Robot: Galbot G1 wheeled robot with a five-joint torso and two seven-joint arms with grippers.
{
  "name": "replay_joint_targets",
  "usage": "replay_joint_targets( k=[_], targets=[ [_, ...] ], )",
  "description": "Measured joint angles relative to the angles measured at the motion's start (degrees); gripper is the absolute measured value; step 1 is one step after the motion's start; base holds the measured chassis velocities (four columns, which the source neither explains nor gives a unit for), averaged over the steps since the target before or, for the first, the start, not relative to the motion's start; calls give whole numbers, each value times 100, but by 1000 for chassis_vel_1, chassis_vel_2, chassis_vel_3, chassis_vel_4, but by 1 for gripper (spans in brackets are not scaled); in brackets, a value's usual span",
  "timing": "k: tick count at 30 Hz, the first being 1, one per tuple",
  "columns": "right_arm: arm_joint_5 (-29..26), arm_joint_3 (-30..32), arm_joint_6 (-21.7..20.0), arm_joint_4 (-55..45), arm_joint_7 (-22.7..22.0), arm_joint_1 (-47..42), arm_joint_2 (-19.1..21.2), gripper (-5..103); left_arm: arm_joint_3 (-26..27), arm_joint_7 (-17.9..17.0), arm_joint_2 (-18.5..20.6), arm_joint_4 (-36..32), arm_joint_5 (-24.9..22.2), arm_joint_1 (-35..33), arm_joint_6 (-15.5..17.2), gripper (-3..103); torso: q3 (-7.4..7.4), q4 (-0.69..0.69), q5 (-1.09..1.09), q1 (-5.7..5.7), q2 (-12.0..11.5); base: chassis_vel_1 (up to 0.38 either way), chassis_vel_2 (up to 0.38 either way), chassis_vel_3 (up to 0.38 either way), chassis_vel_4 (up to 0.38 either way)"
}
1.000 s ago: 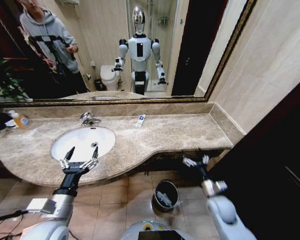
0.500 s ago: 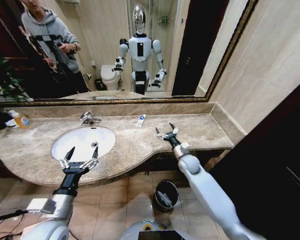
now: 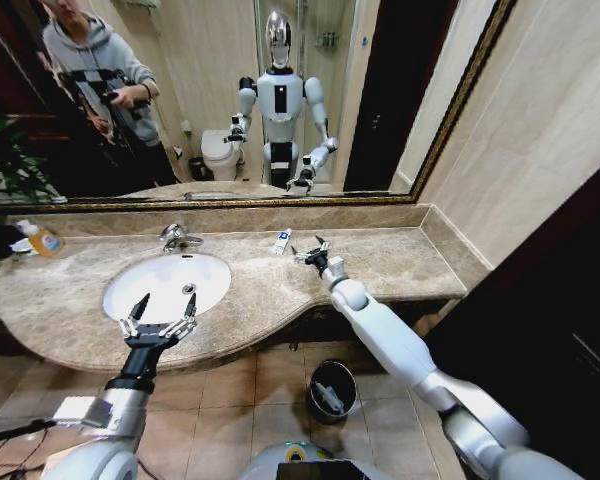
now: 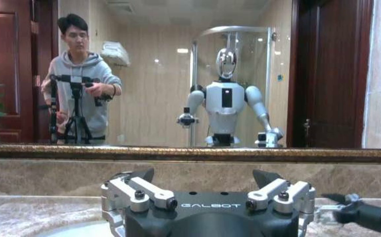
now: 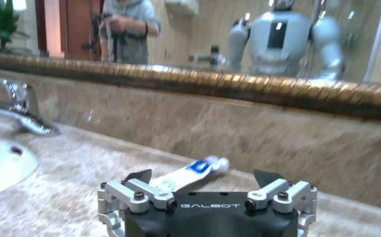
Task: Pick up the trash from the sink and place it in the trash bin.
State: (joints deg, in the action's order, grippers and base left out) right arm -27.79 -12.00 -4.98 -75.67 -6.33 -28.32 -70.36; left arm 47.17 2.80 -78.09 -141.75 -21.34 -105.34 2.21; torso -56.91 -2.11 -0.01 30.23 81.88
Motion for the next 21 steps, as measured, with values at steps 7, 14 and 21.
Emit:
replay_joint_targets(
  k=[7,14,21],
  targets=[
    [-695,-689,-200,739,-242,827,-255,100,0,0,0,0,0,0,0,100,0,1,-1,0,0,0,0,0,0],
    [-1018,-991,-332,1179,-325,1164,-500,100,0,0,0,0,-1,0,0,100,0,0,-1,0,0,0,0,0,0],
    [-1120,-1117,-400,1592,-336,1274,-775,101,0,0,0,0,0,0,0,100,1,0,0,-1,0,0,0,0,0]
  ],
)
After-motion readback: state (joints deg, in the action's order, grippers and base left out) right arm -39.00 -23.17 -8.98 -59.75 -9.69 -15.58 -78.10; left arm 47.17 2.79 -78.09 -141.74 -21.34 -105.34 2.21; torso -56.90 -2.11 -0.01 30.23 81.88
